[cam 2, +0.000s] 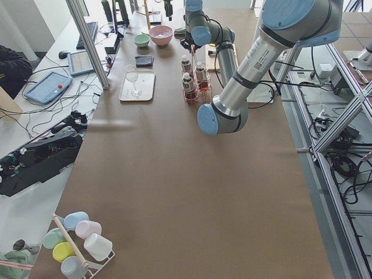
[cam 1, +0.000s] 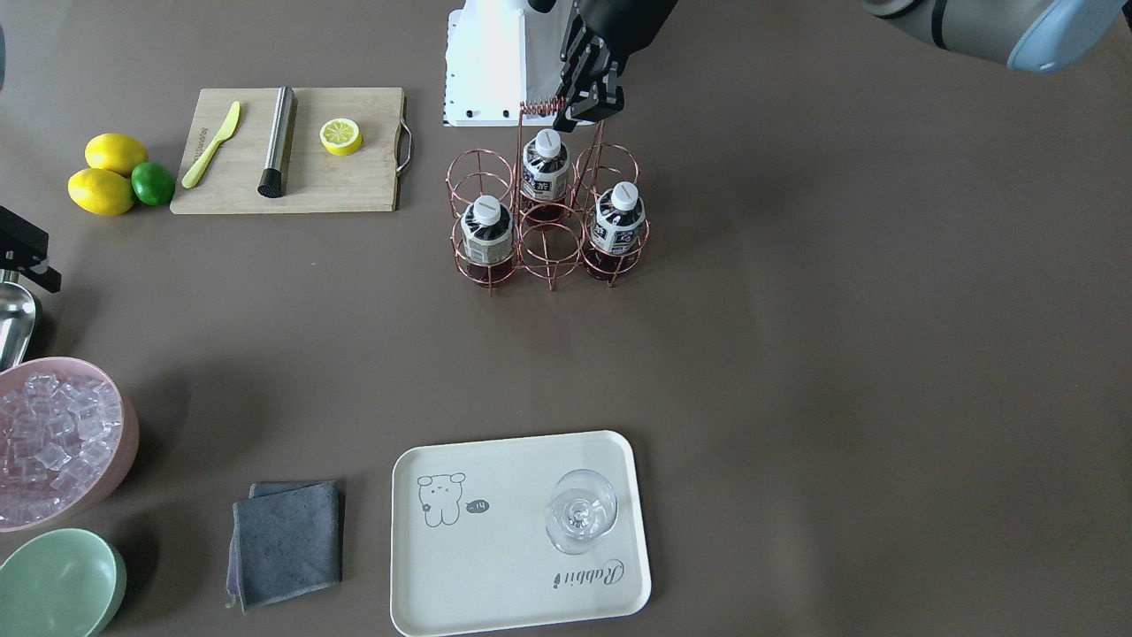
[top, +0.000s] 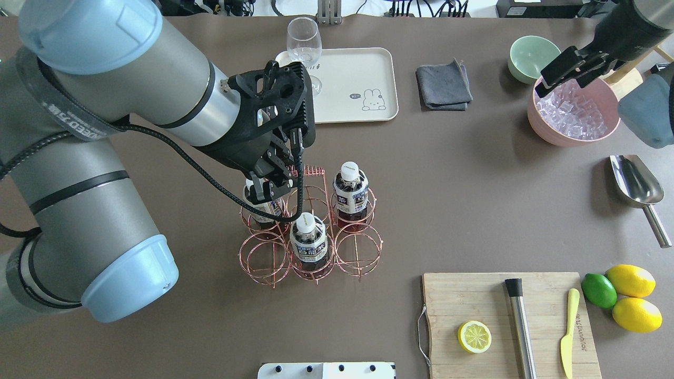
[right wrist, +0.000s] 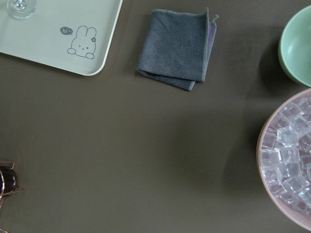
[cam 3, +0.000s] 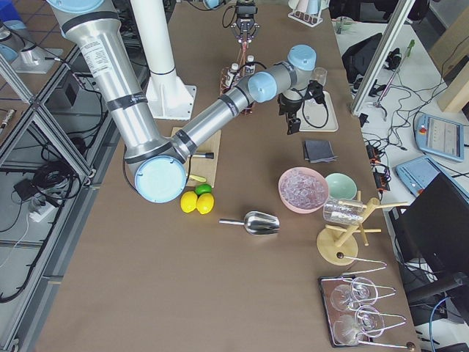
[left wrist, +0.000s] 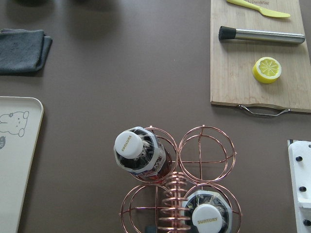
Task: Take tea from basket to plate
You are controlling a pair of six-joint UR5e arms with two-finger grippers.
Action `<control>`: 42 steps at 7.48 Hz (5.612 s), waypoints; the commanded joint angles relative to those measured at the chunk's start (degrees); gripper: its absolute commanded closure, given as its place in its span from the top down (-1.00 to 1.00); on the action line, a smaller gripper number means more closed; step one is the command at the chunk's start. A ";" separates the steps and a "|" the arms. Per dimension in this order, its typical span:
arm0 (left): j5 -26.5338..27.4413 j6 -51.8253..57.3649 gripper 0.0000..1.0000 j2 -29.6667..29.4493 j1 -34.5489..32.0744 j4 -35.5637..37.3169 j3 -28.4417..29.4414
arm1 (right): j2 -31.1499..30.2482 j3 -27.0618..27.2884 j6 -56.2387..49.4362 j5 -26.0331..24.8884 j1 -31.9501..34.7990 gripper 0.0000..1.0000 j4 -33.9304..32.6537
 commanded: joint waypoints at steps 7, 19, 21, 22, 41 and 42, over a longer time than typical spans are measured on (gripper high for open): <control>-0.09 -0.05 -1.00 0.03 0.46 -0.09 0.18 | 22.20 -0.64 19.00 -5.43 -17.45 0.99 -20.79; -0.09 -0.13 -1.00 0.12 0.37 0.00 0.10 | 23.18 -13.21 61.37 3.88 -25.64 0.53 3.81; -0.09 -0.05 -1.00 0.12 0.37 -0.09 0.10 | 23.18 -13.21 61.28 5.47 -25.64 0.23 3.72; -0.26 -0.05 -1.00 0.12 0.37 0.00 0.09 | 23.10 -13.12 61.28 5.65 -25.64 0.09 3.81; -0.27 -0.13 -1.00 0.20 -0.42 0.43 -2.09 | 39.88 -47.89 41.33 15.76 -7.89 -1.00 6.14; -0.35 -0.13 -1.00 0.21 -1.38 0.53 -2.54 | 40.23 -51.58 41.24 15.76 -7.98 -1.00 9.92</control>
